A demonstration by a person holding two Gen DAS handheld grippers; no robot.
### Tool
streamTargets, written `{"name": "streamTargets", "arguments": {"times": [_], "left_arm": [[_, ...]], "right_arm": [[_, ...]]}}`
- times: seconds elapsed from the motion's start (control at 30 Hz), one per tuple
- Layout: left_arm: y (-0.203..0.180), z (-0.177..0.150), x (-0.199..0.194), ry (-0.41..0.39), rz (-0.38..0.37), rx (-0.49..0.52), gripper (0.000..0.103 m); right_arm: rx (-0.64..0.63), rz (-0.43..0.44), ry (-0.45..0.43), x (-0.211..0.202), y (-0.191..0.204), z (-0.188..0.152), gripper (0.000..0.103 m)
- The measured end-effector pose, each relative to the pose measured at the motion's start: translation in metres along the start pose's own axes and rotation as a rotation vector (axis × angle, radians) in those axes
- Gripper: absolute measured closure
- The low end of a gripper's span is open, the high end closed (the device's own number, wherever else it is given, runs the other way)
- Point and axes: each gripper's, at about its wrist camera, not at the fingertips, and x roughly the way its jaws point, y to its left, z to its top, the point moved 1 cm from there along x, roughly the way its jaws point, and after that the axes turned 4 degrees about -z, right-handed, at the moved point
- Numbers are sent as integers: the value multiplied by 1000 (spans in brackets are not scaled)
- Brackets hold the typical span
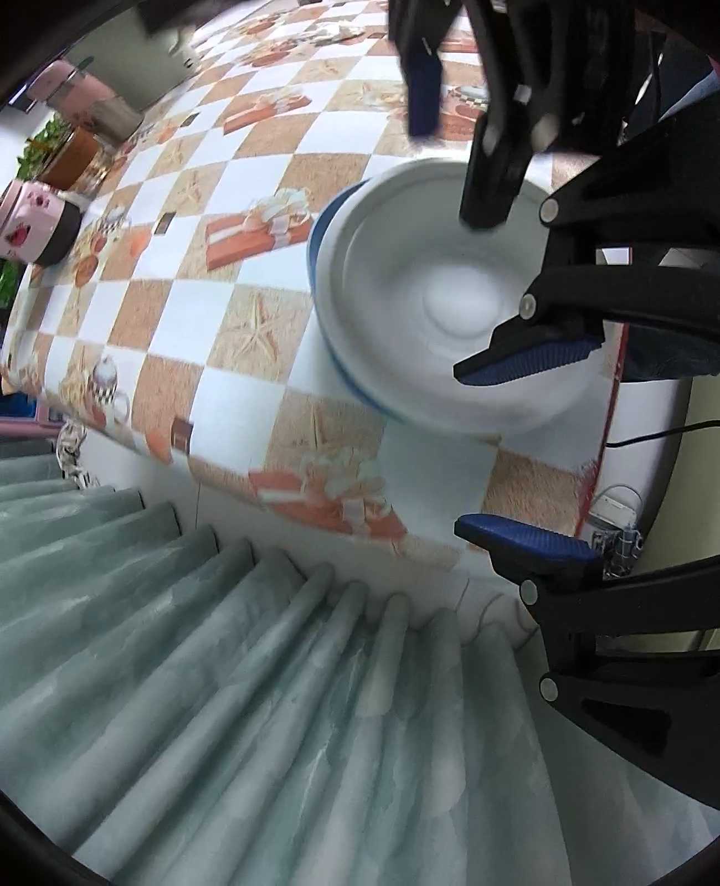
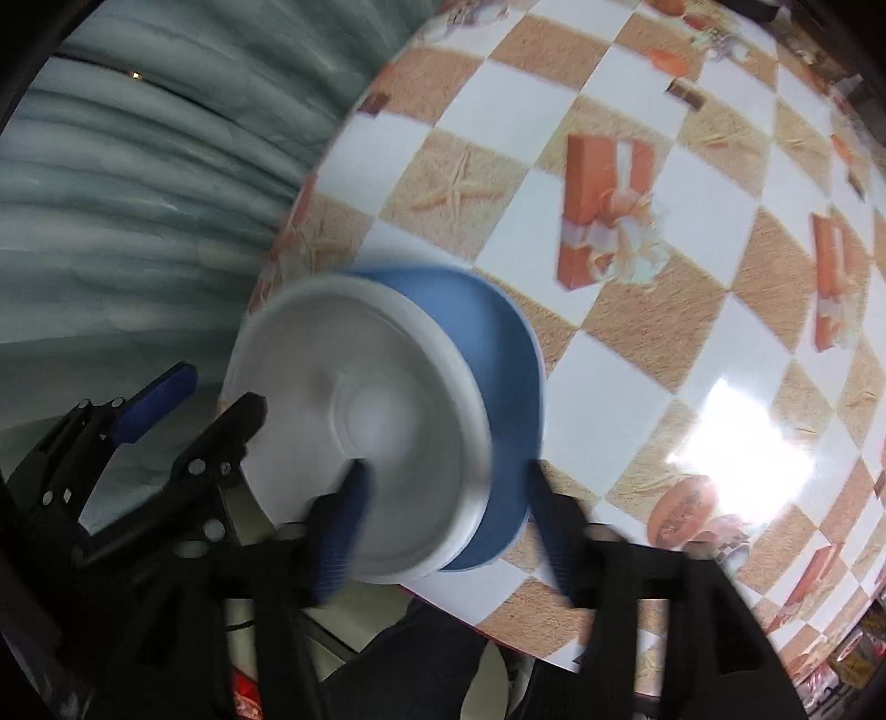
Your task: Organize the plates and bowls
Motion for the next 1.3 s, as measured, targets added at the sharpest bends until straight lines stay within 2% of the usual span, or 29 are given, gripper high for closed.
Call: {"name": "streamTargets", "arguments": {"times": [0.03, 0.1, 0.13, 0.17, 0.3, 0.33, 0.47, 0.63, 0.73, 1.13, 1.3], "left_arm": [[1, 0, -4, -7, 12, 1, 48], [1, 0, -14, -33, 46, 15, 38], [1, 0, -17, -39, 60, 22, 28], [-2, 0, -21, -44, 67, 33, 23], [-19, -2, -36, -57, 53, 110, 23], [-24, -3, -39, -53, 50, 127, 22], [-47, -10, -43, -15, -2, 181, 22], [-72, -10, -43, 5, -3, 253, 22], [-78, -7, -46, 6, -16, 268, 22], [-97, 2, -46, 20, 10, 322, 22], [-97, 9, -49, 7, -40, 311, 22]], "right_arm": [[-5, -6, -26, -9, -2, -2, 4], [-12, 5, -58, -24, -5, -7, 4], [-14, 3, -73, -32, -8, -10, 3], [-18, -10, -86, -37, -9, -13, 1], [-16, -80, -114, -61, -16, -27, 1], [-4, -79, -106, -65, -23, -24, 1], [60, -73, -119, -69, -35, -45, 1], [131, -67, -71, -57, -53, -56, 1], [171, -43, -80, -60, -62, -59, 1], [231, -15, -98, -66, -83, -60, 1], [255, -5, -100, -66, -89, -61, 1]]}}
